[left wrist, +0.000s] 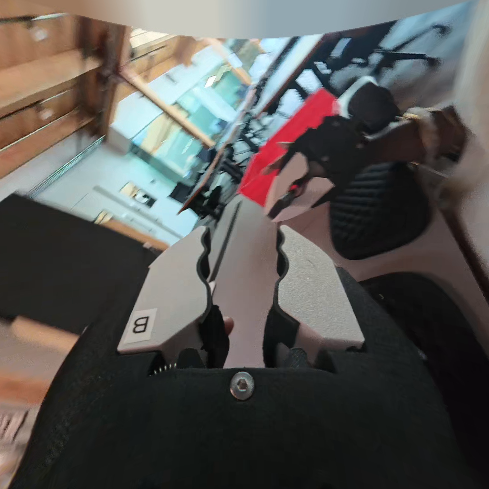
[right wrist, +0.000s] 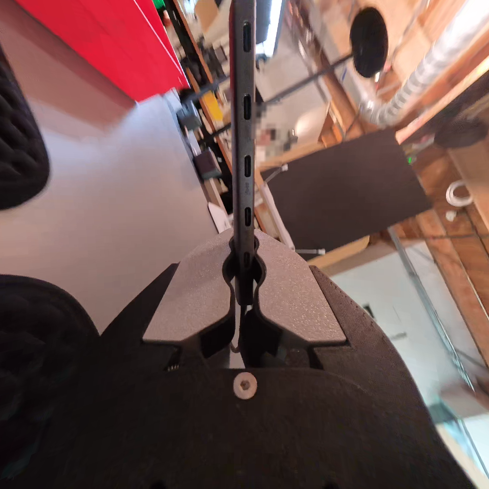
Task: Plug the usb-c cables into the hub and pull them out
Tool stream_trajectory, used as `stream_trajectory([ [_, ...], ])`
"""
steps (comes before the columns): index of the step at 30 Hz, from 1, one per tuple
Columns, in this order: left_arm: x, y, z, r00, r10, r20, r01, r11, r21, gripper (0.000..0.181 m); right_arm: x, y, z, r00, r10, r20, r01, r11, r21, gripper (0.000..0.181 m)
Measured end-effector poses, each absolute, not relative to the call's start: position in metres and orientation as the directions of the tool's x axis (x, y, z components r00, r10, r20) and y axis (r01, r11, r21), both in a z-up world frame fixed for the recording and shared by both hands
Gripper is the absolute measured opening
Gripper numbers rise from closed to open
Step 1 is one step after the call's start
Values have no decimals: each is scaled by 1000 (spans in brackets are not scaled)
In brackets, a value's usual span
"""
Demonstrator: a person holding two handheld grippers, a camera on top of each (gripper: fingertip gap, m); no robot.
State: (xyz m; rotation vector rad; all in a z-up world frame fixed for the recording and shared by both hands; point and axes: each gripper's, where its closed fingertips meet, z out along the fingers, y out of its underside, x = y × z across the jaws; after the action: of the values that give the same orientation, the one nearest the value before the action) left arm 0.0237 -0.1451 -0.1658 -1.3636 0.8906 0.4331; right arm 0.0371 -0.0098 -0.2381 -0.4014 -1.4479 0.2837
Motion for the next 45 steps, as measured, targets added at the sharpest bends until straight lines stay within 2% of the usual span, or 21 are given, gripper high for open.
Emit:
stream_trajectory([
  [4,-55,-212,-119,797,187,-574,-593,68,-802,68,38,25,-248,149,438,886,232,856,-462,7],
  [6,-93,-251,-109,763,377,-526,-557,-29,-830,74,37,31,-253,145,424,894,282,849,-448,7],
  [8,-126,-283,-118,695,484,-531,-502,-202,-841,72,35,33,-256,140,398,907,315,850,-422,7],
  [11,-142,-300,-172,745,366,-558,-362,-480,-799,59,32,33,-261,116,370,922,343,856,-387,7],
  [14,-149,-303,-215,779,256,-573,-302,-647,-700,55,31,36,-266,93,332,939,385,857,-341,7],
  [17,-150,-297,-245,810,140,-569,-312,-720,-620,40,29,39,-272,61,310,949,417,855,-307,7],
  [20,-159,-303,-275,808,49,-587,-292,-832,-471,36,27,43,-284,3,311,950,456,845,-278,7],
  [25,-173,-290,-295,760,-29,-650,-335,-874,-352,32,28,50,-303,-91,297,951,523,827,-208,7],
  [27,-179,-288,-301,738,-52,-673,-337,-892,-301,24,29,51,-306,-108,294,950,531,824,-195,7],
  [28,-180,-286,-303,736,-53,-675,-336,-894,-296,11,29,52,-307,-118,291,949,535,824,-186,7],
  [31,-181,-286,-294,753,40,-657,-274,-888,-368,3,29,54,-315,-158,290,944,539,826,-163,9],
  [36,-188,-294,-241,682,309,-663,-208,-787,-581,2,26,37,-321,-180,491,852,491,796,-355,41],
  [38,-184,-291,-217,673,417,-610,-217,-677,-703,2,27,36,-324,-194,519,833,488,787,-377,54],
  [41,-171,-286,-179,708,532,-464,-245,-431,-868,2,30,35,-324,-213,544,812,467,787,-404,59],
  [45,-142,-270,-138,825,505,-252,-261,-53,-964,2,42,39,-323,-257,585,769,457,775,-436,64],
])
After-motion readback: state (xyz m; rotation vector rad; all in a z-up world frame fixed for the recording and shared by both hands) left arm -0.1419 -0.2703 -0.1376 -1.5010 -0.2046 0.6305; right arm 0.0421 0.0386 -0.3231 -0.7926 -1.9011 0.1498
